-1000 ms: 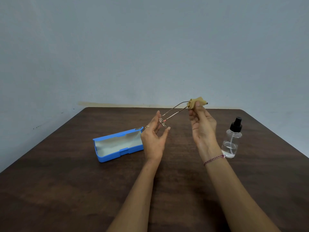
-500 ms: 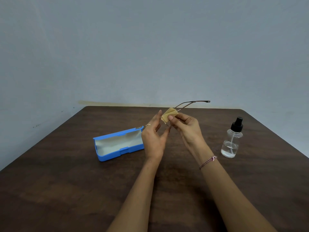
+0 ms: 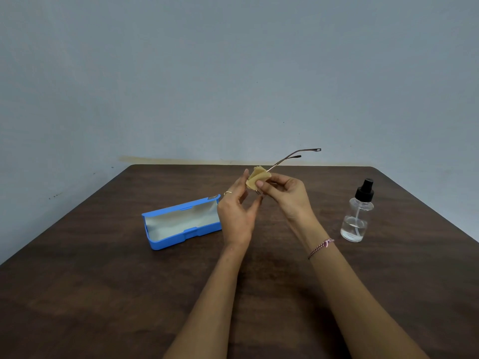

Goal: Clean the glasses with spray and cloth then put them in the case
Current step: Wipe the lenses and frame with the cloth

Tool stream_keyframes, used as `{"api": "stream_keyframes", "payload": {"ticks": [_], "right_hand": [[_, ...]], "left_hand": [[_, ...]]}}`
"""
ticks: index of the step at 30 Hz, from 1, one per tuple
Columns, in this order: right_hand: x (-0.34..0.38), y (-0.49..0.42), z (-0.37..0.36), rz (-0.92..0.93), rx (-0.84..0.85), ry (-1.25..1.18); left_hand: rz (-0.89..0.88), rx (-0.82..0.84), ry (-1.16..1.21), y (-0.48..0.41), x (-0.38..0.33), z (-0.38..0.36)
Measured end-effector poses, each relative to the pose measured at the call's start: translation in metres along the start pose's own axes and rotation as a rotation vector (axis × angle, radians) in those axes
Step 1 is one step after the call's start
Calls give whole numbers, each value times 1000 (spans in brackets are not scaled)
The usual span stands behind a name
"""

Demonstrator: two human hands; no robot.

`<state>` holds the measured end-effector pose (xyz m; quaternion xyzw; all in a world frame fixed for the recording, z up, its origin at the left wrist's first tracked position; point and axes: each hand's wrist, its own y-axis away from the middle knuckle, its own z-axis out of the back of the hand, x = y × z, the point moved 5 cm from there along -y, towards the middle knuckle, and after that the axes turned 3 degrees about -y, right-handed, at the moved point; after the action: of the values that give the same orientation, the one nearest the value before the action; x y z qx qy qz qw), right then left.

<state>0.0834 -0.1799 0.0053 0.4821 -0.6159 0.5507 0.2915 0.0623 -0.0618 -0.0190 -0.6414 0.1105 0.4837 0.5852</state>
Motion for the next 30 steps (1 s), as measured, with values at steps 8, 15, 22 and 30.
{"api": "stream_keyframes", "payload": {"ticks": [8,15,22,30], "right_hand": [[0,4,-4,38,-45,149],[-1,2,-1,-44,-156,-176],[-1,1,4,-59,-147,-256],[2,3,-1,1,-137,-123]], "left_hand": [[-37,-32,-126,0,1,1],[-40,-18,-131,0,4,-3],[-43,-27,-115,1,0,-1],[-46,8,-46,1,-4,-2]]}}
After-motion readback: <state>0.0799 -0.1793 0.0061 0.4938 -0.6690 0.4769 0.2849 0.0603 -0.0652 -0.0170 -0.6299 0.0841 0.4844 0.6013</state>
